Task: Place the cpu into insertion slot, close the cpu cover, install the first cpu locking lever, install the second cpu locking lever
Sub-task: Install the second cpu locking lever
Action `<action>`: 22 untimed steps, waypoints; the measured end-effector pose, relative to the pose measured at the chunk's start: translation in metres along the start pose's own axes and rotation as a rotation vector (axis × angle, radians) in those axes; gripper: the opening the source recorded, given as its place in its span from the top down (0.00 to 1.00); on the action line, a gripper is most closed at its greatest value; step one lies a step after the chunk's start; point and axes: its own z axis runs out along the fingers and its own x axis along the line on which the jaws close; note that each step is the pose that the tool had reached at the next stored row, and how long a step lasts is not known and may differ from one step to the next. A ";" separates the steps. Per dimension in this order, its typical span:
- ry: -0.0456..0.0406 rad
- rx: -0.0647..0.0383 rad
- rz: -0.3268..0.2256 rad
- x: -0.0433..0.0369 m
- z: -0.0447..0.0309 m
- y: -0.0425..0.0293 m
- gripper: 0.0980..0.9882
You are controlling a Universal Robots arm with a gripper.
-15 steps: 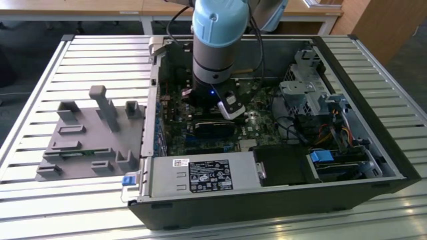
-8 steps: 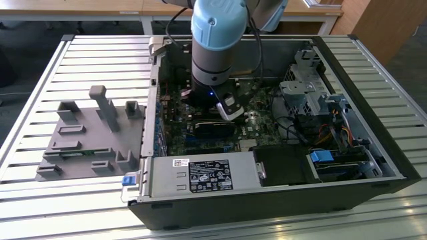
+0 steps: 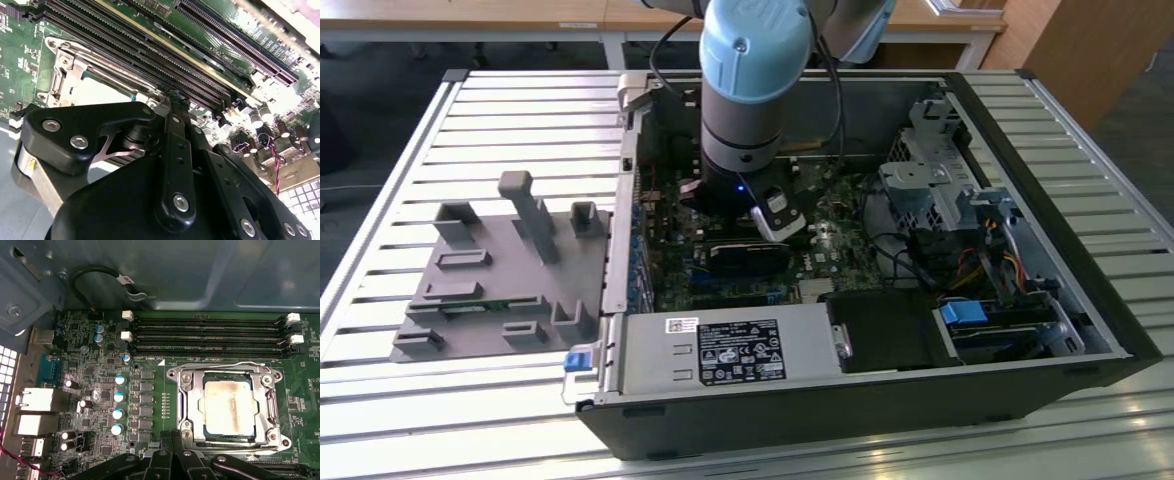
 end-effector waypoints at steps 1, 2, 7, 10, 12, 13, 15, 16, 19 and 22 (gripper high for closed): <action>0.0000 0.001 0.000 0.0001 0.0000 0.0000 0.99; 0.0000 0.002 0.000 0.0002 -0.0001 0.0000 0.99; -0.0002 0.001 0.000 0.0005 -0.0026 0.0008 0.99; 0.0000 0.002 0.000 0.0006 -0.0065 0.0019 0.99; -0.0001 0.001 0.000 0.0006 -0.0098 0.0029 0.99; 0.0000 0.001 0.000 0.0007 -0.0119 0.0034 0.99; 0.0000 0.002 0.000 0.0008 -0.0158 0.0045 0.99; 0.0000 0.002 0.000 0.0008 -0.0178 0.0050 0.99; 0.0000 0.002 0.000 0.0009 -0.0223 0.0063 0.99; 0.0000 0.001 0.000 0.0010 -0.0276 0.0078 0.99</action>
